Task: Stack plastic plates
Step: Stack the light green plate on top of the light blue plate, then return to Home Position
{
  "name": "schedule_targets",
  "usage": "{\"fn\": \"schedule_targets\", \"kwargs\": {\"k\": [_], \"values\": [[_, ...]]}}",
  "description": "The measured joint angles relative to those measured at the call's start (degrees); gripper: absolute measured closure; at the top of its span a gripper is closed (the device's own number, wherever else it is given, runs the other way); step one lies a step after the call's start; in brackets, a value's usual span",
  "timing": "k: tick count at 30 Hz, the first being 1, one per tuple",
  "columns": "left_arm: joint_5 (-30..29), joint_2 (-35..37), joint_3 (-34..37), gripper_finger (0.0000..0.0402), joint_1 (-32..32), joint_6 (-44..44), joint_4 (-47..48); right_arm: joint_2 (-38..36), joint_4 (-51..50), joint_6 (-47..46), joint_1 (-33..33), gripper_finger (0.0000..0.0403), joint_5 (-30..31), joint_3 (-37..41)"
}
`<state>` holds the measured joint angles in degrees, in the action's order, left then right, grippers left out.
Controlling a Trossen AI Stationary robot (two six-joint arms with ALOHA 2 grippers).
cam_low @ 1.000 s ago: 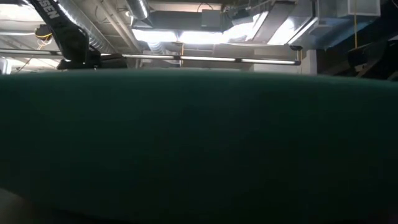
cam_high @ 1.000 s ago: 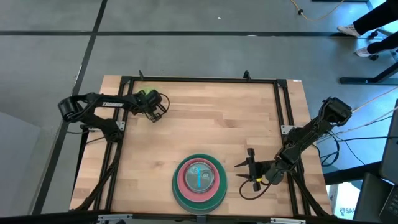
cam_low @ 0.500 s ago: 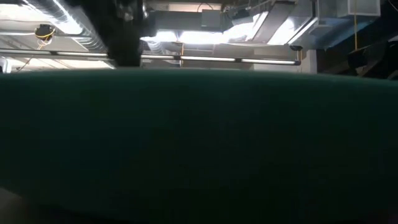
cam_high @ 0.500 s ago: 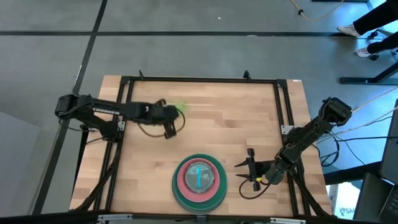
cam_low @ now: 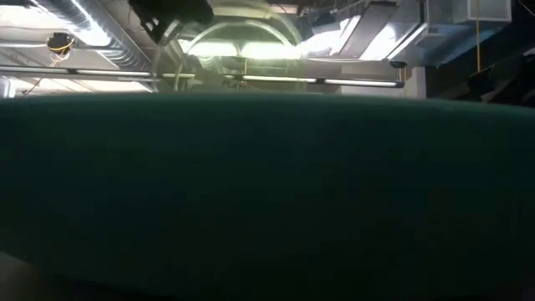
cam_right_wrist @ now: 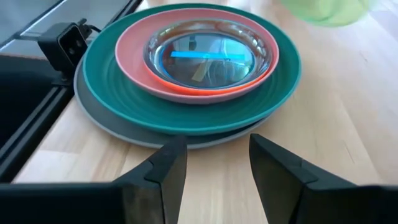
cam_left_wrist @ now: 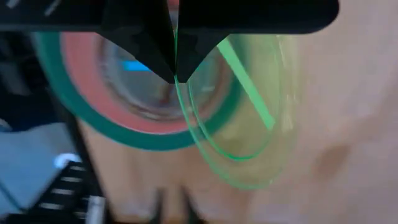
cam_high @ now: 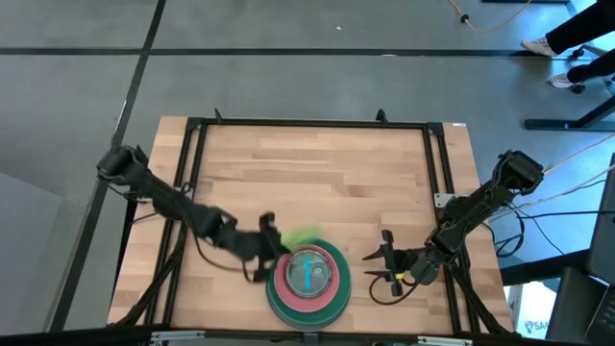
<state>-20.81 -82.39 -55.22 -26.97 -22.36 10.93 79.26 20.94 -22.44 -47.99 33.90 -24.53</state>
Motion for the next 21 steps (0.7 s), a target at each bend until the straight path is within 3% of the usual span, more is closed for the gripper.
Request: {"fn": "schedule_targets", "kwargs": {"k": [6, 13, 18, 21], "values": [[0.7, -9.0, 0.0, 0.0401, -7.0, 0.3, -12.8, 0.0, 0.2, -1.5, 0.0, 0.0237, 0.1, 0.0], [0.6, -17.4, 0.0, 0.0397, -7.5, 0.4, -15.6, 0.0, 0.2, -2.5, 0.0, 0.0237, 0.7, 0.0], [4.8, -19.4, 0.0, 0.0350, -5.1, 0.2, -17.5, 0.0, 0.2, -3.5, 0.0, 0.0237, 2.1, 0.0], [11.0, -19.0, 0.0, 0.0313, -3.9, -0.6, -17.3, 0.0, 0.2, -4.6, 0.0, 0.0237, 2.0, 0.0]]}}
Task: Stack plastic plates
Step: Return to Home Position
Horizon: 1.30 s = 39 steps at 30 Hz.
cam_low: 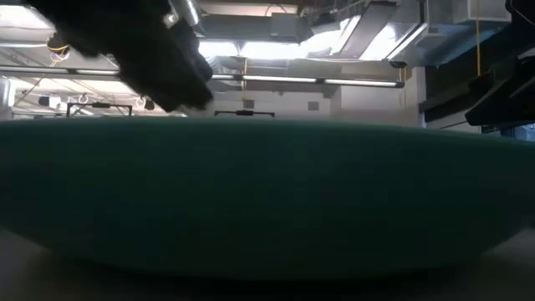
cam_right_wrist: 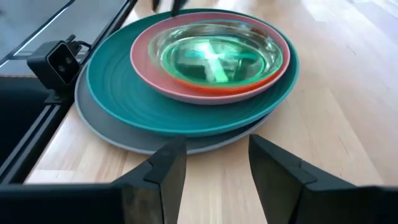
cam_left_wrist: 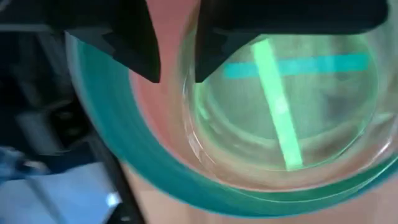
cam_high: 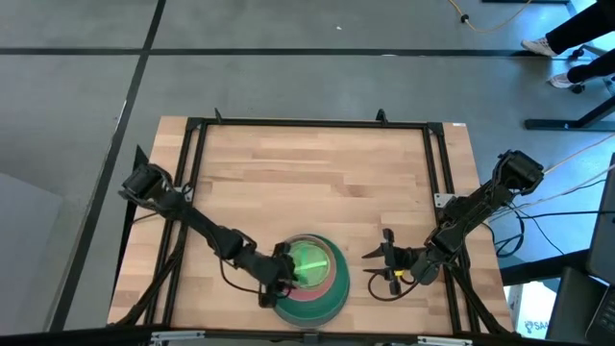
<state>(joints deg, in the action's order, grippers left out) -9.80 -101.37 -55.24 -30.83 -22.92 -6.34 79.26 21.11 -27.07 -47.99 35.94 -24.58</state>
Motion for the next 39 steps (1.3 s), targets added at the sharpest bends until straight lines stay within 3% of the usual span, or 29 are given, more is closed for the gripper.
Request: {"fn": "schedule_targets", "kwargs": {"k": [4, 6, 12, 18, 26, 31, 34, 39], "values": [[7.7, 2.2, 0.0, 0.0282, 1.0, -1.0, 0.0, 0.0, 0.0, -0.2, 0.0, 0.0237, 0.0, 0.0], [8.5, 3.1, 0.0, 0.0278, 0.9, -1.0, 0.4, 0.0, 0.0, -0.2, 0.0, 0.0237, 0.0, 0.0], [6.1, 7.5, 0.0, 0.0281, 0.9, 2.5, 4.9, 0.0, 1.1, -1.8, 0.0, 0.0237, -0.5, 0.0], [0.1, 13.1, 1.3, 0.0282, 2.4, 12.9, 13.0, -0.9, 2.2, 3.8, 3.4, 0.0237, -1.9, -0.2], [3.1, 26.0, 17.8, 0.0285, 12.9, 13.9, -1.8, -8.8, 1.5, 17.2, 17.0, 0.0237, -15.8, -0.1], [3.0, 36.1, 28.2, 0.0308, 19.6, 12.7, -9.5, -14.9, -2.2, 23.2, 28.0, 0.0241, -25.4, 0.0], [2.6, 43.0, 32.7, 0.0332, 22.9, 12.1, -9.7, -17.1, -3.7, 25.7, 35.4, 0.0265, -32.4, 0.0], [2.5, 54.3, 39.6, 0.0378, 27.0, 12.0, -9.6, -19.1, -5.2, 28.0, 46.3, 0.0337, -44.5, 0.1]]}}
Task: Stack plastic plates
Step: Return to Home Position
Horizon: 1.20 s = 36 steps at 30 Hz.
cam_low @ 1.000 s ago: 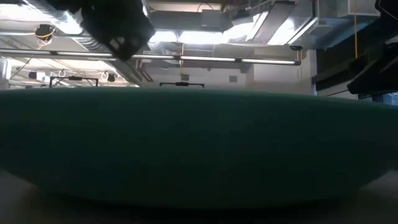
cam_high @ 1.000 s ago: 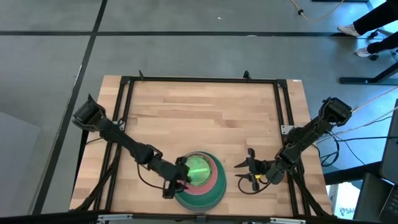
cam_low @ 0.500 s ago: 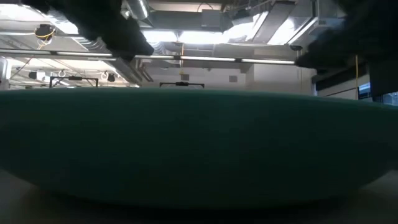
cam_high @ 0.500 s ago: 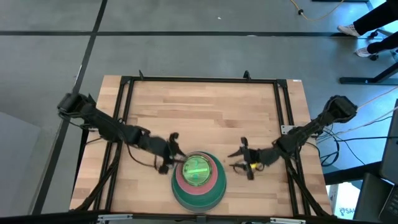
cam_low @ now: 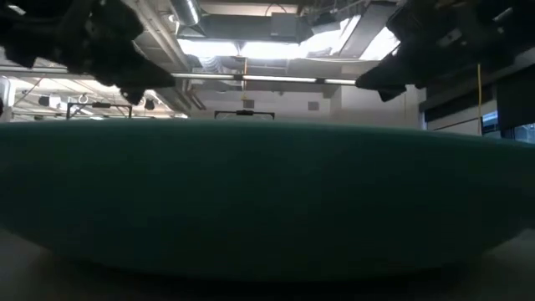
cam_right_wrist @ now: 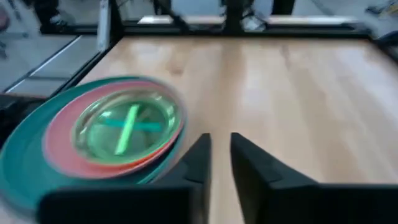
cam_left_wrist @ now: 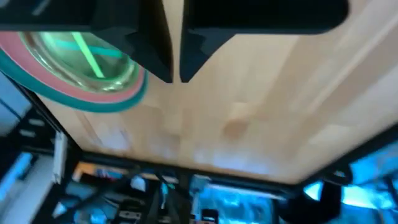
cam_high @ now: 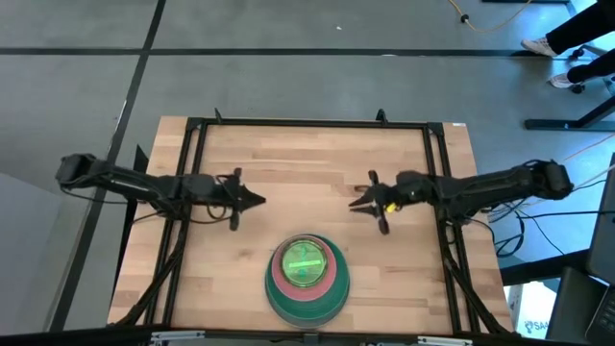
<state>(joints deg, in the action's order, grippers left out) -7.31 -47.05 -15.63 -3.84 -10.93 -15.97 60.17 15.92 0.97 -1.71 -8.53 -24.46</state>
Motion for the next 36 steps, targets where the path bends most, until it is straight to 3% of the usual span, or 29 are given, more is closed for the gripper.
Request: {"fn": "schedule_targets", "kwargs": {"k": [5, 12, 19, 29, 36], "values": [[-0.6, 10.9, 5.2, 0.0397, 2.8, 0.8, 0.3, -1.8, 1.0, 0.8, 7.0, 0.0397, -4.4, 2.2], [-0.9, 22.4, 11.2, 0.0400, 4.6, 2.0, 1.0, -8.4, 8.4, -3.1, 11.6, 0.0386, -5.1, 11.5], [-1.1, 31.3, 15.2, 0.0397, 5.0, 2.2, 2.5, -21.1, 8.8, -5.2, 12.3, 0.0401, -3.0, 18.5], [-0.8, 36.8, 15.2, 0.0397, 4.9, 3.0, 7.5, -41.6, -3.3, -8.0, 12.3, 0.0402, 6.6, 24.1], [-1.1, 37.1, 15.2, 0.0397, 4.9, 2.0, 10.3, -50.8, -13.1, -9.8, 12.2, 0.0402, 11.8, 24.1]]}}
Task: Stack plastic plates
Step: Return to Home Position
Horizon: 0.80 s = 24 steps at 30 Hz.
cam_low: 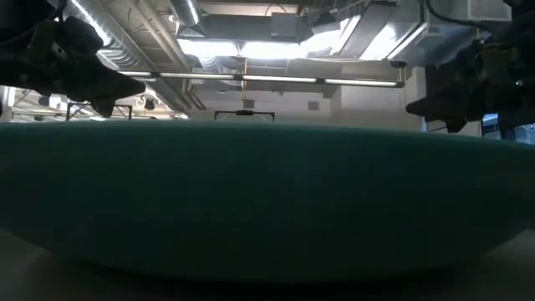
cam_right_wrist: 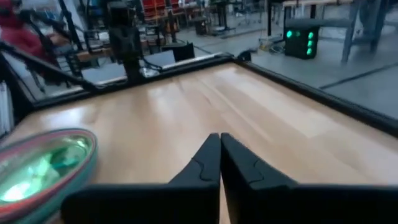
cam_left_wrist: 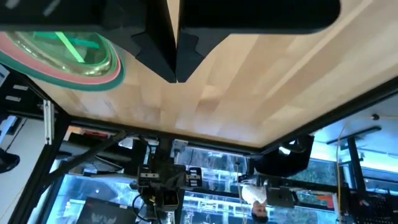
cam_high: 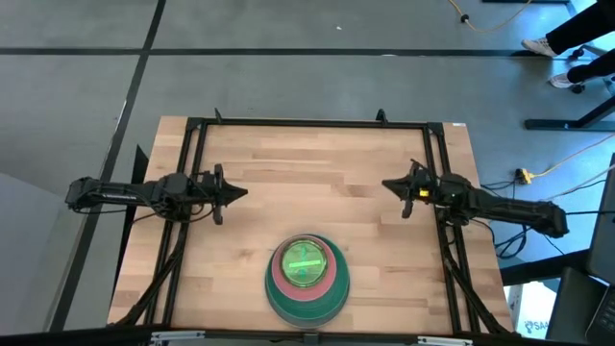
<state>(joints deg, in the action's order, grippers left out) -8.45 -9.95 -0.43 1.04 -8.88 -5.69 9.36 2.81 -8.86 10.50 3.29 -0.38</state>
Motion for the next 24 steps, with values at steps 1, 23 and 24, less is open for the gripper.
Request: {"fn": "schedule_targets", "kwargs": {"k": [1, 23, 24], "values": [[-0.2, 0.0, 0.0, 0.0397, 0.0, 0.0, 0.1, -1.0, -1.0, -0.8, 0.0, 0.0402, 0.7, -0.1], [-6.0, 6.5, 0.0, 0.0400, 0.0, 4.9, 2.7, -3.5, -1.9, 1.3, 0.0, 0.0402, -2.4, -0.1], [-6.0, 6.5, 0.0, 0.0399, 0.0, 4.8, 2.7, -3.5, -1.9, 1.3, 0.0, 0.0402, -2.4, -0.1]]}}
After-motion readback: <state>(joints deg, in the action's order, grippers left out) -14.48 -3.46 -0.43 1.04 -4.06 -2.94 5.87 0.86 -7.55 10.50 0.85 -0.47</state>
